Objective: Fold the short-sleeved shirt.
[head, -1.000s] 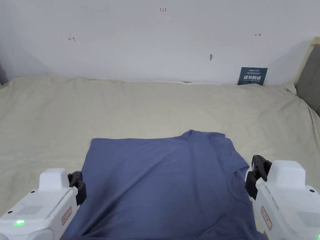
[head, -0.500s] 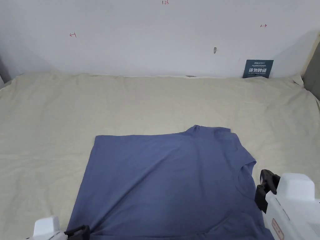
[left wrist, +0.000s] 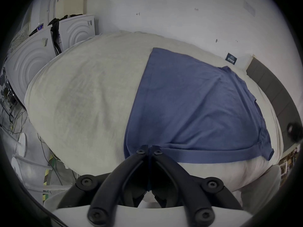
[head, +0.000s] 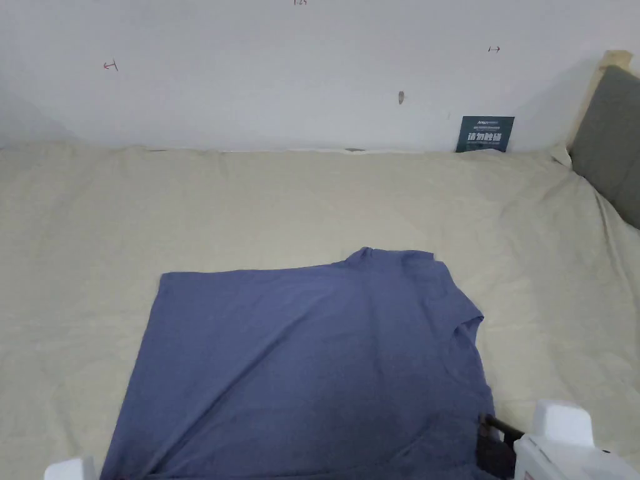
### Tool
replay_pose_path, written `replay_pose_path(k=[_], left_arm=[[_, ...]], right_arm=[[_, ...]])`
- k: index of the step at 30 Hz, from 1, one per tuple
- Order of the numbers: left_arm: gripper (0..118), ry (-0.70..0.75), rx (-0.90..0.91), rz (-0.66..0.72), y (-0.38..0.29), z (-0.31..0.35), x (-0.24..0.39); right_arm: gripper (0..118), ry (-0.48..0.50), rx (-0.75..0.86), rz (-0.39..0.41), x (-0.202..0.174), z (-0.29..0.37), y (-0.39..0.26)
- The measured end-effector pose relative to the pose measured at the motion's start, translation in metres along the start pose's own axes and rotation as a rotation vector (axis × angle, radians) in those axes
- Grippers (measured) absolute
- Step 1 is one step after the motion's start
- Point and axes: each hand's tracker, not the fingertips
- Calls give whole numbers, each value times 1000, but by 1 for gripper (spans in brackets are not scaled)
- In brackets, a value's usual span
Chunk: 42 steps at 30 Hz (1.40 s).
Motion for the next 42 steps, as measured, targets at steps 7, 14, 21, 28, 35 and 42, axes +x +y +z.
replay_pose_path(k=[7, 14, 21, 28, 35, 42], left_arm=[[3, -24, 30, 10, 12, 13, 6], [3, -26, 32, 2, 14, 13, 8], [3, -51, 40, 20, 27, 15, 7], [3, -57, 95, 22, 71, 7, 10], [3, -41, 96, -52, 121, -36, 32], [3, -3, 13, -98, 155, -108, 50]], right_arm=[[100, -47, -158, 47, 4, -51, -54], [13, 61, -182, 13, 3, -59, -68], [9, 82, -46, 57, -2, -35, -34], [9, 93, 76, 100, -16, -32, 35], [9, 86, 69, 128, -25, -84, 85], [10, 61, -37, 144, -27, -159, 109]])
